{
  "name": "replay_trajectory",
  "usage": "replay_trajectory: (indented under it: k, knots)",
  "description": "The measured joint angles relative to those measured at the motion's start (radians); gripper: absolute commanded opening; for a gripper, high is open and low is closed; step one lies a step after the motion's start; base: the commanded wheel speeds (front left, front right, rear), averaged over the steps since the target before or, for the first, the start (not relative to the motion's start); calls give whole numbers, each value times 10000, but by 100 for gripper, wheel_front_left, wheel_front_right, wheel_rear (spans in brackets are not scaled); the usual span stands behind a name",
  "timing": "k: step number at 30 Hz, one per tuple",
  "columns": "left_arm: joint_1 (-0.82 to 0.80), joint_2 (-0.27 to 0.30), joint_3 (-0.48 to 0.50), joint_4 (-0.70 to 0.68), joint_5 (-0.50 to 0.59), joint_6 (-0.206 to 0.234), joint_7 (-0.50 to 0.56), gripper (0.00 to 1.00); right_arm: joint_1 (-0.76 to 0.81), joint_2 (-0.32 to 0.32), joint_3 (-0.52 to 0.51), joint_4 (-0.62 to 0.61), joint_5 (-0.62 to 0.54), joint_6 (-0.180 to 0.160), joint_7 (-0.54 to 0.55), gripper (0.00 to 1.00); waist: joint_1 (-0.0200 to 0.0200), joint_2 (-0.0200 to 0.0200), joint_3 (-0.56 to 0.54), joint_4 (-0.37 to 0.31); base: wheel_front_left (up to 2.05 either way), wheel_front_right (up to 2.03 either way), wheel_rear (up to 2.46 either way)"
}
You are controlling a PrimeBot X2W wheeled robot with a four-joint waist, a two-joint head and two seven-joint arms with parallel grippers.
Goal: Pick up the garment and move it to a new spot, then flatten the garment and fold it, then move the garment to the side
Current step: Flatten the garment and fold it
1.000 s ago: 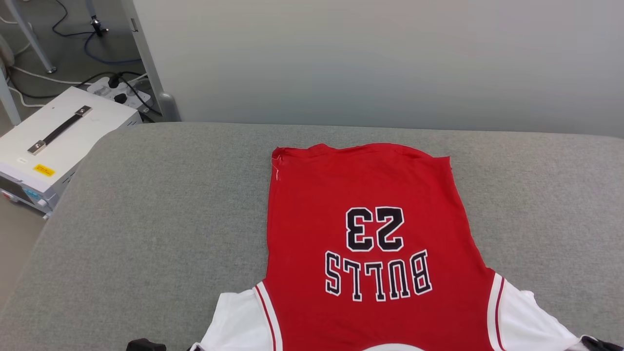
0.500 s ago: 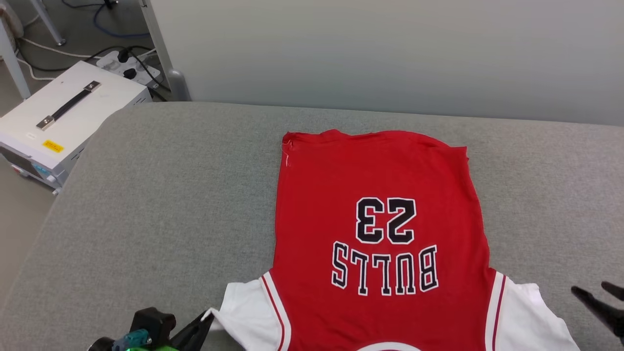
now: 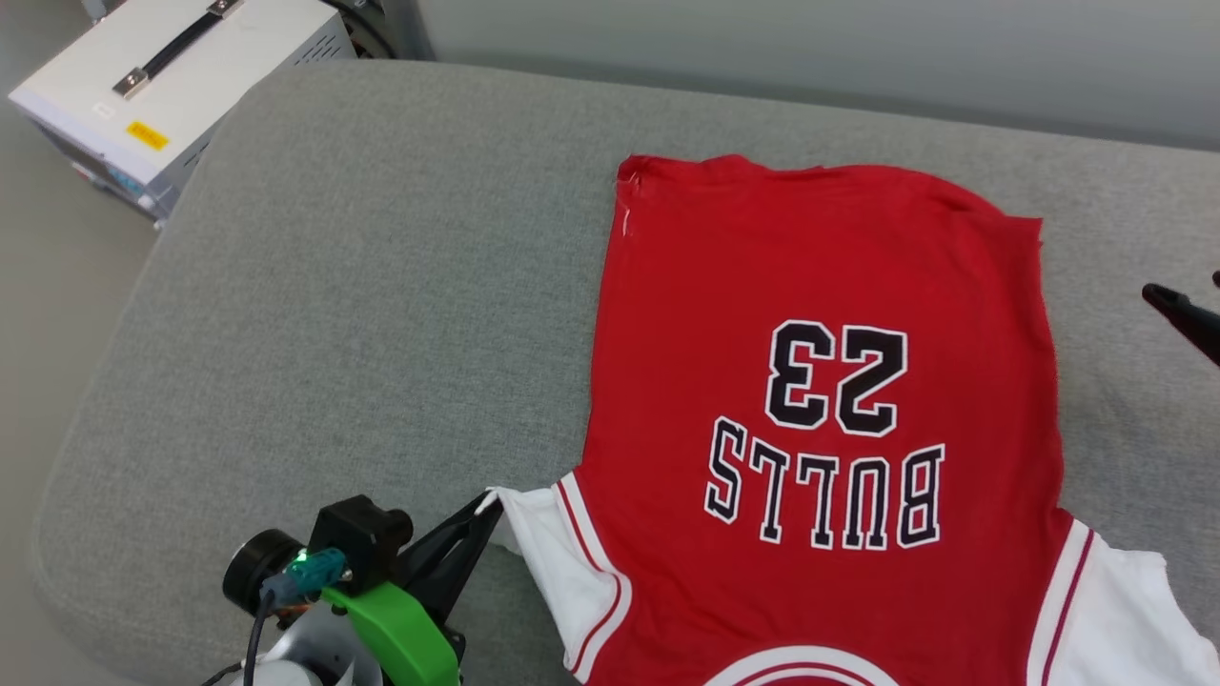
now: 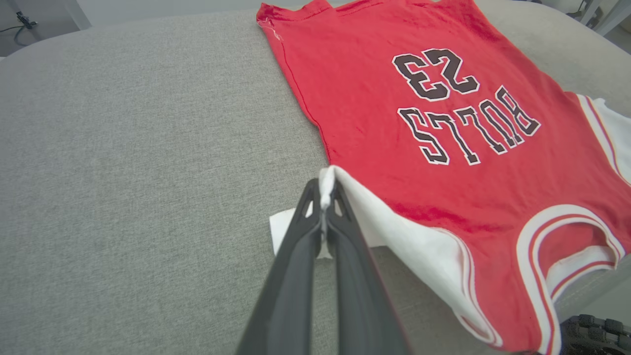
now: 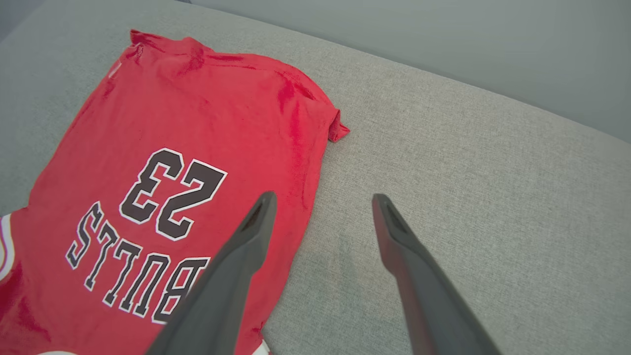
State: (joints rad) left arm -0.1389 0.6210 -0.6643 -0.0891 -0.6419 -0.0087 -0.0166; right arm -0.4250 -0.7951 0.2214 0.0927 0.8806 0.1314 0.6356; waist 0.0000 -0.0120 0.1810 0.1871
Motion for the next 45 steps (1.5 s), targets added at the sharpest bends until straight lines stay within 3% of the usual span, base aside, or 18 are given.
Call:
replay_trajectory:
  k: [12,20,27,28,29,30,37,45]
  knots:
    - [-746,-385,-353,-1394,531,52,272,0,-2984,711,-255,2104,-1919,0,2194,100,2,0,1752,1377,0,0,0]
    - [-883,-593,-460,-1557,577,56,247,0,-3356,708,-199,2974,-2796,0,2681,100,1,0,2570,2211,0,0,0]
    - [-904,-631,-460,-1530,575,71,134,0,-3364,531,-242,3062,-2836,-4,2926,100,1,0,2971,2559,0,0,0]
    - [-911,-637,-460,-1509,575,71,81,0,-3363,510,-249,3066,-2801,-6,3018,85,1,0,2998,2574,0,0,0]
    - [-918,-640,-460,-1496,575,71,71,0,-3363,500,-255,3064,-2780,-10,3076,29,1,0,3012,2578,0,0,0]
    - [-927,-650,-462,-1471,575,71,65,0,-3362,485,-253,3049,-2775,-10,3124,0,0,0,3019,2575,0,0,0]
    - [-947,-702,-464,-1256,571,69,-19,0,-3333,711,-230,3158,-2813,-4,2982,0,0,0,2832,2483,0,0,0]
    - [-907,-418,-345,-1150,510,238,-2,0,-2294,1003,-608,3908,-2953,2,2242,0,-1,0,1895,2011,0,0,0]
